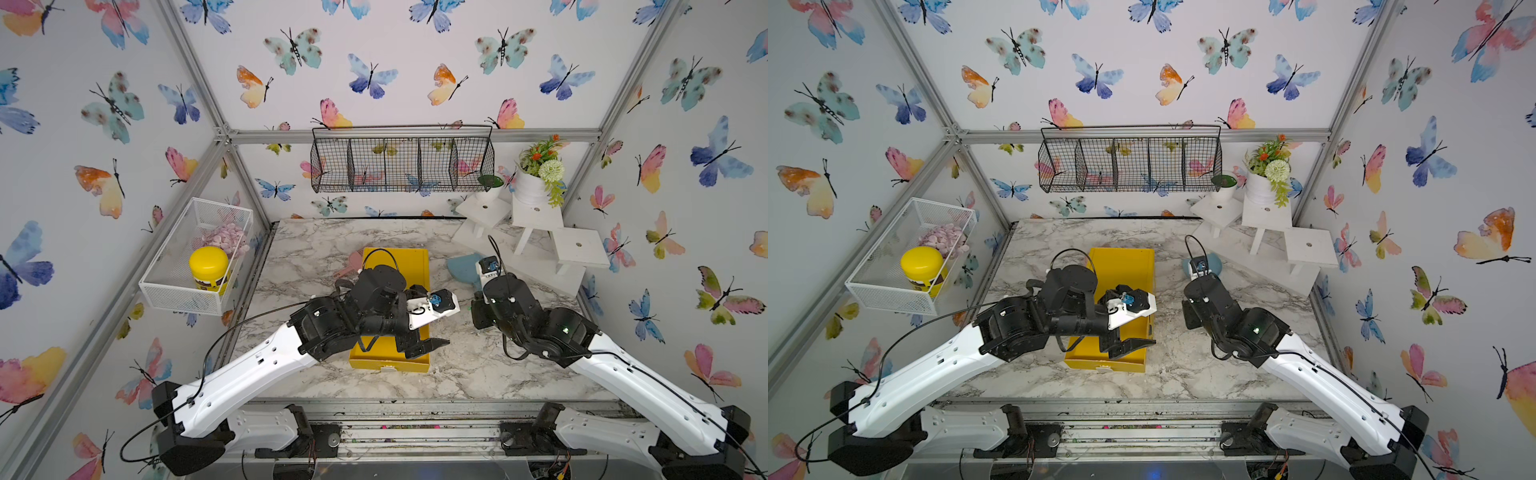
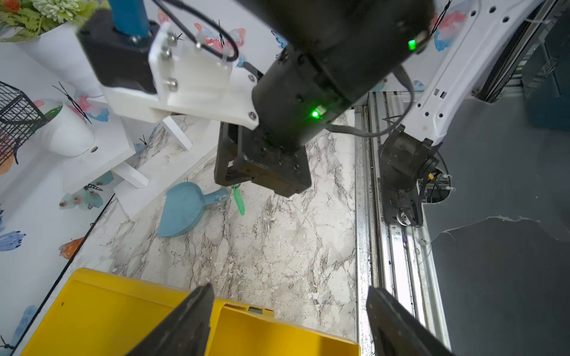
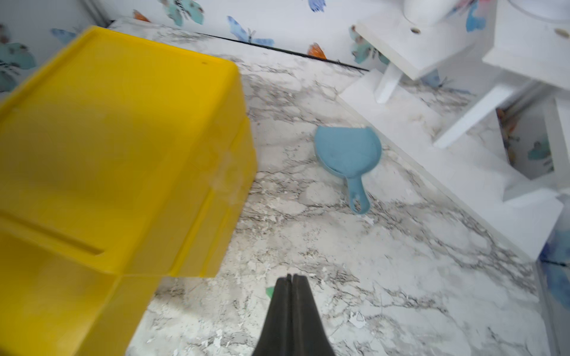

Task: Take the keys out of the drawer
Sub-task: Place the key at the center of the board.

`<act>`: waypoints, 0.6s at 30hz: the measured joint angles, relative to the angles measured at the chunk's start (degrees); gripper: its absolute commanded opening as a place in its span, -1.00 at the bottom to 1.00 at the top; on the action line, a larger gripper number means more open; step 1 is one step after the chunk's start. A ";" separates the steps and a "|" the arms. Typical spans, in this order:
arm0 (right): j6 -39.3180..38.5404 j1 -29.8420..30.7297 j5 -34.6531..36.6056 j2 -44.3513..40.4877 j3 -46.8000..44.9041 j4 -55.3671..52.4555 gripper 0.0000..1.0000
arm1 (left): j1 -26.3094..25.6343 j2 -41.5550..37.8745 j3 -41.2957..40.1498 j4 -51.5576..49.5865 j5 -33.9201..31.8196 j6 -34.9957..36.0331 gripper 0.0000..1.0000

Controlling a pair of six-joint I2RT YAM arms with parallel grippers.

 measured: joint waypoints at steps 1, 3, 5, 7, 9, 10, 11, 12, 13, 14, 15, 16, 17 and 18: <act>1.07 -3.04 -1.81 -0.31 -2.08 0.68 -0.95 | -0.28 0.22 0.00 0.00 -0.15 0.74 0.68; 3.26 -7.72 -4.90 -0.33 -5.70 2.14 -0.96 | -0.79 0.55 0.00 -0.02 -0.52 1.92 0.68; 5.90 -10.71 -8.15 0.20 -10.03 4.33 -0.96 | -1.31 0.79 0.00 -0.04 -0.79 2.78 0.68; 8.24 -11.82 -11.04 1.14 -14.34 6.75 -0.95 | -1.57 0.90 0.00 -0.04 -0.85 3.23 0.68; 10.34 -12.17 -13.60 2.54 -17.79 8.98 -0.95 | -1.86 0.90 0.00 -0.04 -1.03 3.61 0.68; 11.34 -12.41 -14.91 3.50 -19.32 10.19 -0.96 | -1.86 0.90 0.00 -0.04 -1.11 3.69 0.68; 12.28 -12.48 -16.02 4.39 -20.44 11.23 -0.96 | -1.88 0.90 0.00 -0.04 -1.27 3.87 0.68; 13.05 -12.50 -17.00 5.20 -21.20 12.02 -0.96 | -1.88 0.90 0.00 -0.04 -1.40 3.96 0.68; 13.90 -12.50 -18.18 6.05 -21.90 12.98 -0.96 | -1.90 0.90 0.00 -0.04 -1.55 4.04 0.68; 14.58 -12.50 -19.08 6.69 -22.43 13.94 -0.96 | -1.97 0.90 0.00 -0.04 -1.86 4.07 0.68; 15.32 -12.50 -19.76 7.10 -22.86 14.84 -0.94 | -1.99 0.87 0.00 -0.02 -1.95 4.07 0.68; 15.78 -12.50 -20.33 7.39 -23.32 15.67 -0.88 | -2.05 0.87 -0.04 0.02 -2.10 4.07 0.68; 16.37 -12.50 -20.68 7.52 -23.78 16.39 -0.74 | -2.14 0.83 -0.13 0.09 -2.16 4.04 0.69; 16.81 -12.50 -20.74 7.54 -24.02 16.68 -0.55 | -2.21 0.74 -0.35 0.22 -2.27 4.04 0.70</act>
